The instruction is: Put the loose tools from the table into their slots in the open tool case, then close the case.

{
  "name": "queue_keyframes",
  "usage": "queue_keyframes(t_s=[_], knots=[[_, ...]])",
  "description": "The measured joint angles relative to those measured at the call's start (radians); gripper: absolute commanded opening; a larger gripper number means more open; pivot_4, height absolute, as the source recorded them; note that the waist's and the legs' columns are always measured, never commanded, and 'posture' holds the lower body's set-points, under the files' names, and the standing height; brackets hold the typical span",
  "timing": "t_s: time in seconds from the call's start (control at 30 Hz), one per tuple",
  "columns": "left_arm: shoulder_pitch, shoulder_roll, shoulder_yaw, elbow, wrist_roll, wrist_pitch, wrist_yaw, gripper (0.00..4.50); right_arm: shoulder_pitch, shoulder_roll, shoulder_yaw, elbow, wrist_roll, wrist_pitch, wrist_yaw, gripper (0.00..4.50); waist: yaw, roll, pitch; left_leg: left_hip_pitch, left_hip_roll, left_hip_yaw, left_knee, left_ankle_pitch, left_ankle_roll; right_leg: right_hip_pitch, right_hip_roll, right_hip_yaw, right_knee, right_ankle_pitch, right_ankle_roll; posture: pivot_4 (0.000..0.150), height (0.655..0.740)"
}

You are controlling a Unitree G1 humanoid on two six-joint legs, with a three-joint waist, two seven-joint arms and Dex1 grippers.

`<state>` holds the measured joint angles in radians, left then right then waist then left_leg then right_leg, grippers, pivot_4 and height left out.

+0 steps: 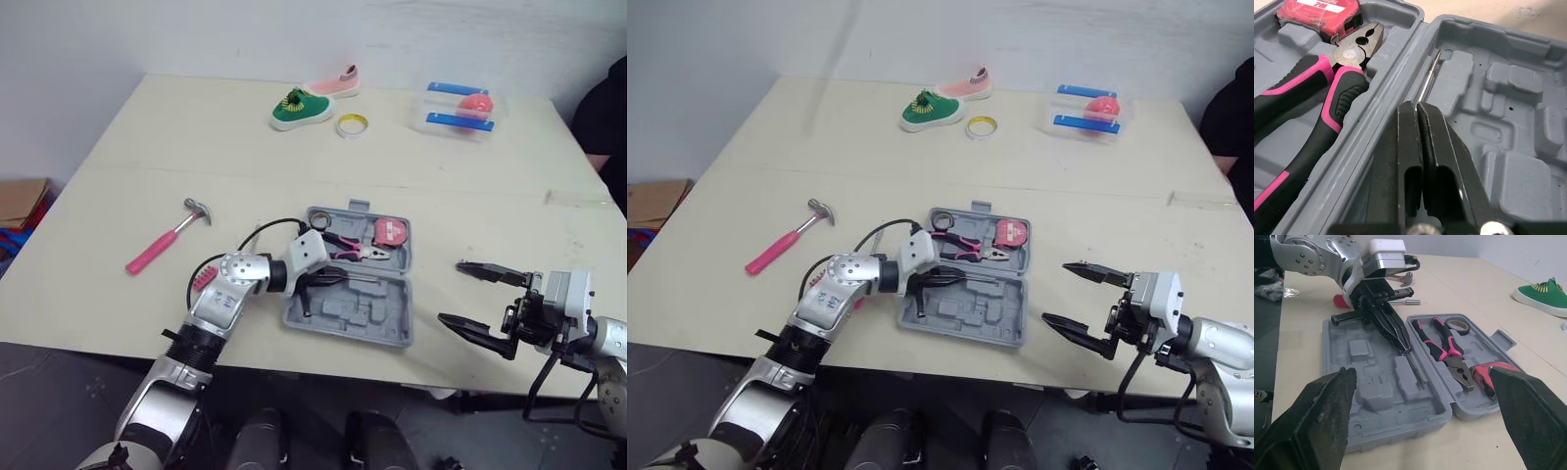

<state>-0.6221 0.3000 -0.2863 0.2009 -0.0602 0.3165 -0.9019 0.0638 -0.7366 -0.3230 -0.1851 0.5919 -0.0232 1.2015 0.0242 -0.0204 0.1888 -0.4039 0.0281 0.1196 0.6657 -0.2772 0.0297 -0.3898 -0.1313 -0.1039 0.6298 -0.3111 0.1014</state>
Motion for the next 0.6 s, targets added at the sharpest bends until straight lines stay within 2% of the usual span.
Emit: queue_keyframes(t_s=[0.17, 0.3, 0.6], knots=[[-0.008, 0.009, -0.019, -0.040, 0.002, 0.108, 0.010, 0.04, 0.000, 0.000, 0.000, 0.000, 0.000, 0.000, 0.001, 4.50, 0.000, 0.001, -0.001, 0.003, 0.001, -0.001, 0.000, -0.001, 0.000, 0.004, 0.000, 0.000, -0.001, 0.000, 0.000, 0.150, 0.7400], [-0.033, 0.034, -0.061, -0.087, 0.008, 0.252, 0.003, 0.04, 0.000, 0.000, -0.001, 0.001, 0.000, -0.001, 0.004, 4.50, -0.001, 0.002, -0.003, 0.016, 0.003, -0.001, -0.003, -0.009, 0.002, 0.017, -0.001, 0.000, -0.006, 0.000, -0.001, 0.150, 0.7400], [-0.057, 0.061, -0.126, -0.112, 0.028, 0.349, -0.002, 0.04, 0.010, 0.001, -0.003, 0.017, -0.001, -0.018, 0.002, 4.50, -0.002, 0.012, -0.014, 0.017, 0.003, -0.001, -0.003, -0.010, 0.001, 0.017, -0.001, 0.002, -0.007, 0.000, -0.001, 0.150, 0.7400]])
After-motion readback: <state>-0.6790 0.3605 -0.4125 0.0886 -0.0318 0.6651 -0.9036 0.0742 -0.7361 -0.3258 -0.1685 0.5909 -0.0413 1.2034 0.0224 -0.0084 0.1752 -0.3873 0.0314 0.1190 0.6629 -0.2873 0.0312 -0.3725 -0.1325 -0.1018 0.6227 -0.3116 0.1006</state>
